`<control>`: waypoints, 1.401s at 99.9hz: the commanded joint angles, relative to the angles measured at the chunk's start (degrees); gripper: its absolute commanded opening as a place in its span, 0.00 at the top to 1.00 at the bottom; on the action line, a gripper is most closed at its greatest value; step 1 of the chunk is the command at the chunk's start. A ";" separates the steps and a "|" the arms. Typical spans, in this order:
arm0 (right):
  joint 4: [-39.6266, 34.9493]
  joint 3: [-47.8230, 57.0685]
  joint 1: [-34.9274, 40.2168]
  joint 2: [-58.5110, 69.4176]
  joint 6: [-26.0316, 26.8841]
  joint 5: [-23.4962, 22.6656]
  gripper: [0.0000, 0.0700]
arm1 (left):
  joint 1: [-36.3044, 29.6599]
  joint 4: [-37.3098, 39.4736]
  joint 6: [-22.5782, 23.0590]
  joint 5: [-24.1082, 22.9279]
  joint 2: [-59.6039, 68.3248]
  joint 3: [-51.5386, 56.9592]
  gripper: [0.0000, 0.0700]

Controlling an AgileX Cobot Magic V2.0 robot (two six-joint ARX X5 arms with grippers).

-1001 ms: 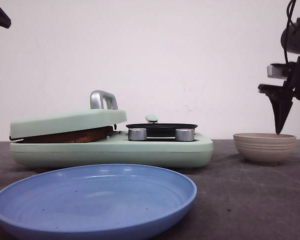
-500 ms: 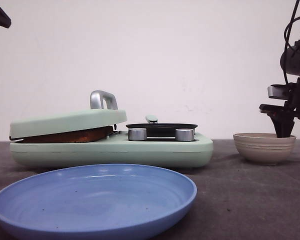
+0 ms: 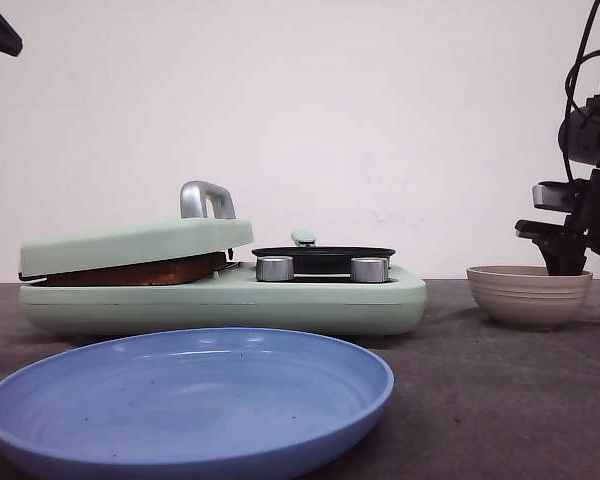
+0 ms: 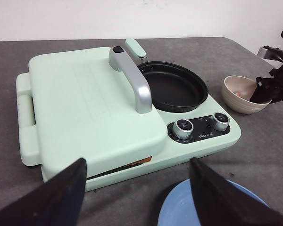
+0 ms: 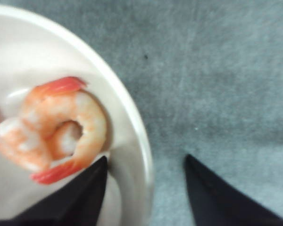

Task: Make breakfast with bread and shrimp
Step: 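Grasp the bowl rim with the right gripper and lift it, then carry the bowl with the right gripper over the frying pan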

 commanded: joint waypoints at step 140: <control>-4.76 17.90 4.74 -1.55 1.09 -4.74 1.00 | -0.04 0.48 0.52 -0.17 0.07 0.20 0.50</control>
